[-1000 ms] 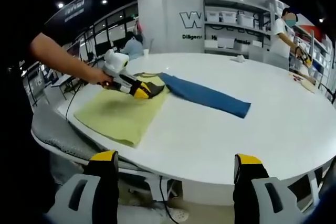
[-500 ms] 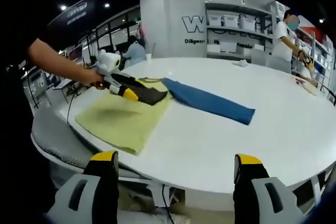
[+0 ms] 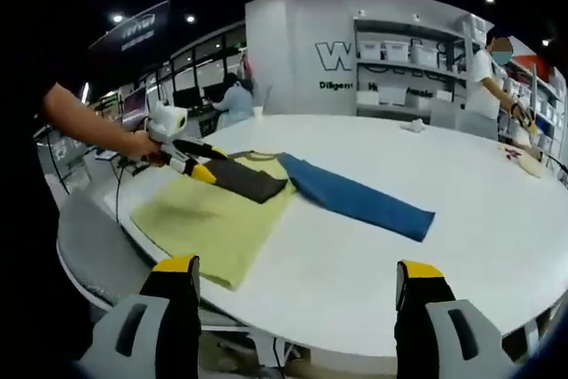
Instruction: Fold the garment on the visible template until the final outline fits inside the template.
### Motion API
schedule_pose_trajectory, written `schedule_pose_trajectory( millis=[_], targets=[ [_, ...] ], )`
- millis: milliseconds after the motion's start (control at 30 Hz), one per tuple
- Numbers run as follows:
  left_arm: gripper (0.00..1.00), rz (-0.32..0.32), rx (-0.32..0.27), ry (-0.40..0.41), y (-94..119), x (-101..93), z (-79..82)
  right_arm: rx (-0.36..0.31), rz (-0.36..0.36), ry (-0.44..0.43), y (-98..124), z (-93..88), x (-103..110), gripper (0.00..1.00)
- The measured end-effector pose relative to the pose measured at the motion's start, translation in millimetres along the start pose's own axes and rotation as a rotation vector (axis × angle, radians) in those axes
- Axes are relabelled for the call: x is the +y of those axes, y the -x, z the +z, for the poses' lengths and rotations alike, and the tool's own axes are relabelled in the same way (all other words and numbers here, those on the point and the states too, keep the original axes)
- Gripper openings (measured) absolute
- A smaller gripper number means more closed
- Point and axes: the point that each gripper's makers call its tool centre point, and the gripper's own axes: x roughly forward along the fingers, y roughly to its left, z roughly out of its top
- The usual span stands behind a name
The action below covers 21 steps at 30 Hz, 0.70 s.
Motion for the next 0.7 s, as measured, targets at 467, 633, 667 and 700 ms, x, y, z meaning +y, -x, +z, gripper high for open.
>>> schedule_pose_trajectory(
  millis=[467, 633, 667, 700],
  targets=[
    [0.72, 0.036, -0.025, 0.059, 21, -7.0, -7.1, -0.019, -0.006, 0.013, 6, 8.8, 4, 0.95],
    [0.85, 0.053, -0.024, 0.067, 32, -10.2, -12.4, -0.012, -0.020, 0.007, 2, 8.2, 4, 0.95],
    [0.87, 0.056, -0.026, 0.069, 34, -9.8, -12.5, -0.011, -0.021, 0.004, 2, 8.3, 4, 0.95],
    [0.88, 0.061, -0.028, 0.071, 37, -9.3, -12.6, -0.011, -0.021, -0.001, 1, 8.4, 4, 0.95]
  ],
)
